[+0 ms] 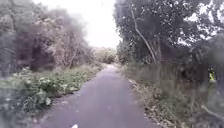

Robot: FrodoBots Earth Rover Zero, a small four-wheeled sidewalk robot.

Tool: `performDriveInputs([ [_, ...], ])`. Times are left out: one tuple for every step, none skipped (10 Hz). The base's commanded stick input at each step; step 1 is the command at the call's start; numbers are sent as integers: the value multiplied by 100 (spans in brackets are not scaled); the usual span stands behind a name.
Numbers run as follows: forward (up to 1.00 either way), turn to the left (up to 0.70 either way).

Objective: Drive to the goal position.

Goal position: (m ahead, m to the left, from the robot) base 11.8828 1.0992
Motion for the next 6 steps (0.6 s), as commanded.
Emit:
performDriveInputs([
  [85, 1],
  [85, 1],
  [85, 1],
  [85, 1],
  [85, 1],
  [85, 1],
])
